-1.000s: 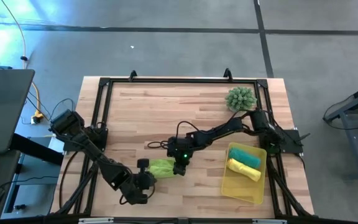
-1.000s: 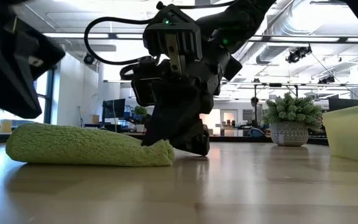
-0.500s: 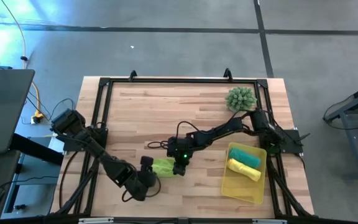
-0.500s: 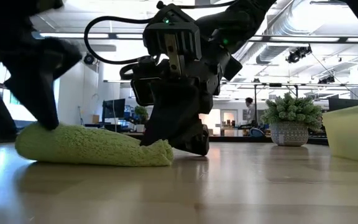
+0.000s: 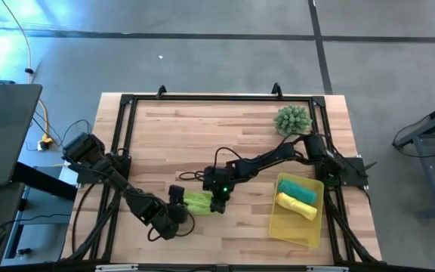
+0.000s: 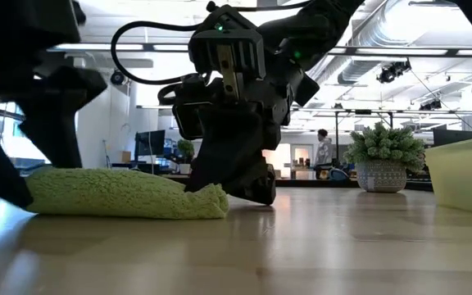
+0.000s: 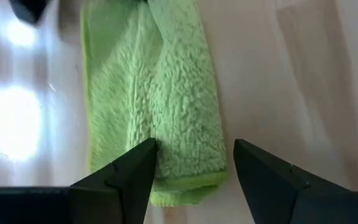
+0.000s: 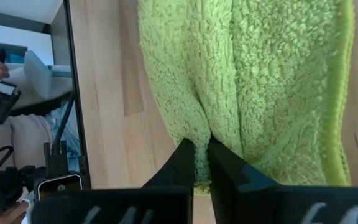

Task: Roll microfiber towels into tight, uniform cylinder then place into a basket
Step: Roll the green microfiber cloth

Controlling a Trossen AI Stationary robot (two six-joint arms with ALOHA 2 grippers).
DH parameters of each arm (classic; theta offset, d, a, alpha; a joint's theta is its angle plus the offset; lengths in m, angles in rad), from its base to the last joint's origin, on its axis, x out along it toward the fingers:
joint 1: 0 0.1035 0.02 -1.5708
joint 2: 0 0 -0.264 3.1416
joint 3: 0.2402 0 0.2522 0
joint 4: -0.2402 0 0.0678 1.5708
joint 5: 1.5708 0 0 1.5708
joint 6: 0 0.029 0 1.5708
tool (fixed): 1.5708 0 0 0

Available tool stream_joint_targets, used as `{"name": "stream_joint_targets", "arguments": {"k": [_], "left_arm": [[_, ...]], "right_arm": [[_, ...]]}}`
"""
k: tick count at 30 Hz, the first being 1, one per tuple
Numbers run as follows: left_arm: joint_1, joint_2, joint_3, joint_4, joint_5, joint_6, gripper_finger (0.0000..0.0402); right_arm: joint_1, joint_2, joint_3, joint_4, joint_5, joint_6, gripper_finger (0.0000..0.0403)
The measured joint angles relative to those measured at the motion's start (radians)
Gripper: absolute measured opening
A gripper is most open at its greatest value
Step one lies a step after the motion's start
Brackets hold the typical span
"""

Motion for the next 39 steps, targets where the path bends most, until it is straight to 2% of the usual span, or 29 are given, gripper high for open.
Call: {"name": "stream_joint_targets", "arguments": {"k": [4,8,15,18,22,27,30,34,39], "left_arm": [[0.013,0.0,-0.02,0.016,0.046,-0.126,0.0202],[0.019,-0.001,-0.031,0.018,0.058,-0.261,0.0175],[0.015,-0.005,-0.057,0.029,0.064,-0.404,0.008],[0.014,-0.006,-0.073,0.042,0.065,-0.459,0.0035],[0.018,-0.01,-0.102,0.077,0.086,-0.551,0.0011],[0.03,-0.011,-0.103,0.083,0.123,-0.62,0.0028],[0.046,-0.011,-0.104,0.088,0.157,-0.639,0.0033],[0.078,-0.013,-0.103,0.104,0.22,-0.645,0.0028],[0.127,-0.014,-0.103,0.149,0.321,-0.653,0.0025]], "right_arm": [[0.0,0.0,0.0,0.001,0.0,0.0,0.0007],[0.0,0.001,0.0,0.009,0.007,-0.007,0.0028],[0.001,-0.038,-0.005,0.012,0.006,-0.171,0.0091],[0.001,-0.092,-0.008,-0.014,0.048,-0.253,0.0105],[0.031,-0.177,-0.007,-0.048,0.217,-0.457,0.0107],[0.161,-0.224,-0.005,-0.067,0.559,-0.817,0.0108],[0.24,-0.211,-0.005,-0.046,0.747,-0.945,0.0108],[0.307,-0.202,-0.007,-0.045,0.911,-0.884,0.0108],[0.346,-0.179,-0.004,-0.028,0.974,-0.734,0.0108]]}}
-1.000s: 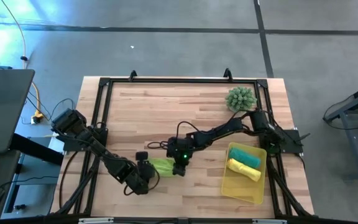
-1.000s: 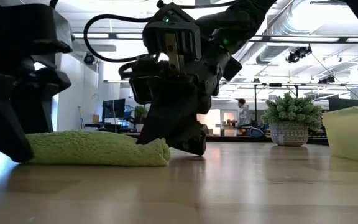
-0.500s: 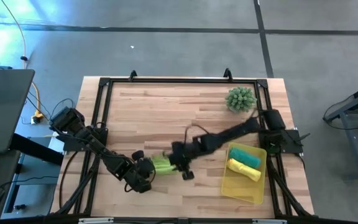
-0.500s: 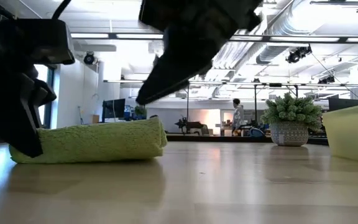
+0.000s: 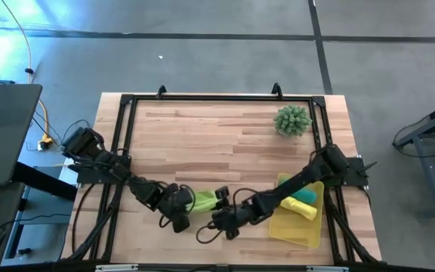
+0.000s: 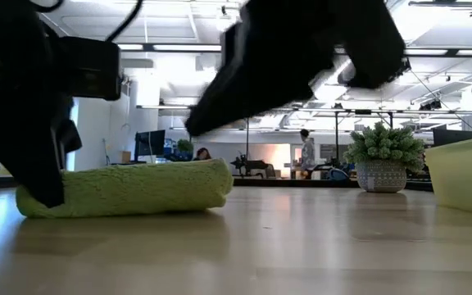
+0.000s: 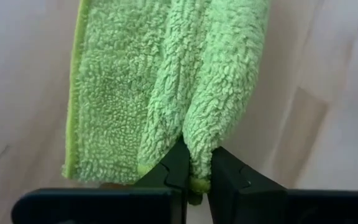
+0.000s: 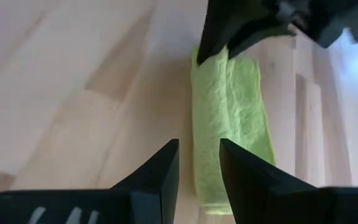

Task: Roll microfiber towels into tight, uniform cylinder then place into a basket
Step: Roll the green microfiber cloth

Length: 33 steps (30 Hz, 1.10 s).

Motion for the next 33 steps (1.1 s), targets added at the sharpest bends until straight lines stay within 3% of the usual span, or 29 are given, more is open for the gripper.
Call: {"name": "stream_joint_targets", "arguments": {"k": [3,11,23,33], "left_arm": [[0.021,0.0,0.0,0.015,0.053,0.004,0.0025],[0.03,0.0,0.0,0.018,0.08,0.014,0.0022],[0.03,0.001,-0.002,0.048,0.098,0.041,0.0021],[0.032,0.001,-0.002,0.046,0.1,0.05,0.0023]], "right_arm": [[0.009,0.037,0.0,-0.006,0.031,-0.006,0.0108],[0.014,0.074,-0.001,-0.013,0.082,-0.057,0.0112],[-0.015,0.128,0.001,0.037,0.11,-0.113,0.0209],[0.024,0.121,0.031,0.029,0.186,-0.193,0.0195]]}}
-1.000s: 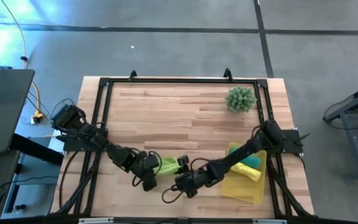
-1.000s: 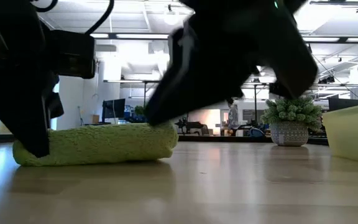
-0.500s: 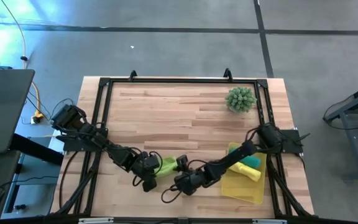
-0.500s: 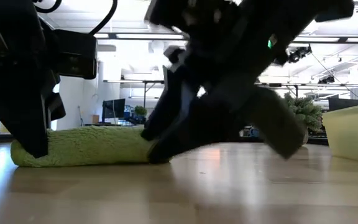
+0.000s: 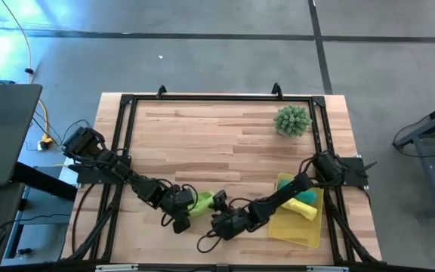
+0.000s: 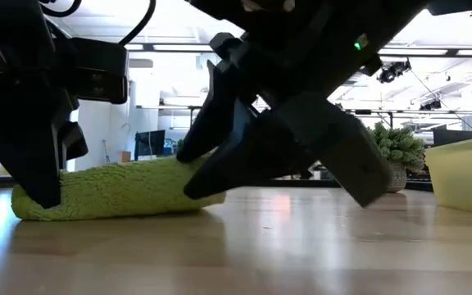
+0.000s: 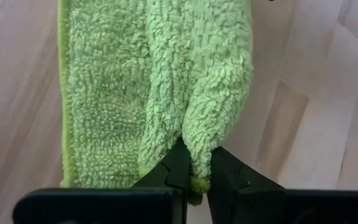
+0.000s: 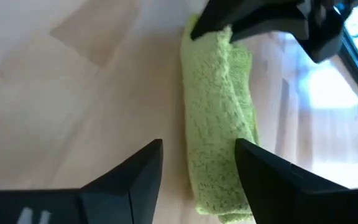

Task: Roll microfiber towels into tight, uniform cylinder then place into a basket
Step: Roll the green microfiber cloth

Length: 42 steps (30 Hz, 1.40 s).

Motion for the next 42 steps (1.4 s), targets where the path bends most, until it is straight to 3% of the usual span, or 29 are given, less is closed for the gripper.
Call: {"name": "stream_joint_targets", "arguments": {"k": [10,16,29,33,42], "left_arm": [[0.003,0.0,0.0,0.003,0.002,0.0,0.0024],[0.003,-0.001,0.0,0.005,0.0,0.0,0.0025],[0.003,-0.038,-0.004,-0.003,0.0,0.029,0.003],[0.003,-0.047,-0.005,-0.007,-0.005,0.027,0.0031],[0.003,-0.06,-0.005,-0.021,-0.009,0.066,0.0053]], "right_arm": [[-0.046,0.0,-0.001,-0.01,0.001,0.005,0.0188],[-0.098,0.0,-0.001,-0.024,-0.145,0.053,0.0188],[-0.169,-0.006,0.003,-0.109,-0.314,0.144,0.0184],[-0.175,-0.006,0.002,-0.122,-0.321,0.161,0.0148],[-0.177,-0.006,0.002,-0.129,-0.349,0.186,0.0016]]}}
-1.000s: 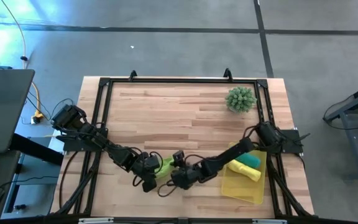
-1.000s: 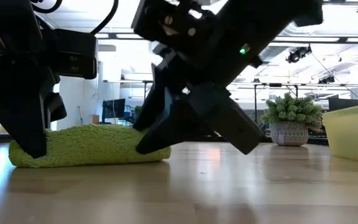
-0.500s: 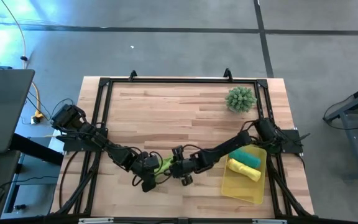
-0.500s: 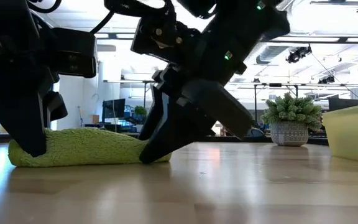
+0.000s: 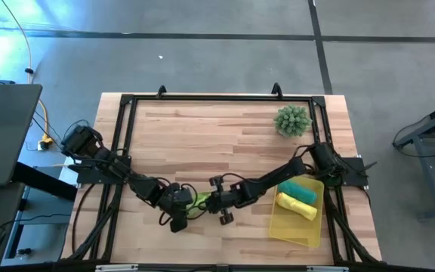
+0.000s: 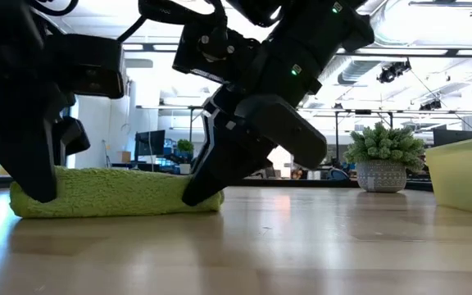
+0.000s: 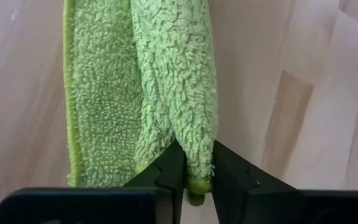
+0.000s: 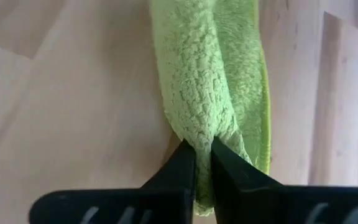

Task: Roll microfiber towels into tight, uniform cylinder then place into a basket
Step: Roll the green microfiber cloth

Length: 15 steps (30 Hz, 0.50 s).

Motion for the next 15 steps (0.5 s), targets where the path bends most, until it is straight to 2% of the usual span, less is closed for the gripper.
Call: {"name": "stream_joint_targets", "arguments": {"k": [7,12,15], "left_arm": [[-0.017,-0.062,0.01,-0.144,-0.044,0.181,0.0055],[-0.069,-0.133,0.01,-0.179,-0.126,0.318,0.0056],[-0.108,-0.173,0.009,-0.191,-0.139,0.378,0.0056]], "right_arm": [[-0.039,0.001,0.0,0.012,-0.208,0.14,0.0004],[-0.083,0.002,0.0,0.028,-0.384,0.249,0.0002],[-0.108,0.002,-0.003,0.017,-0.47,0.33,0.0002]]}}
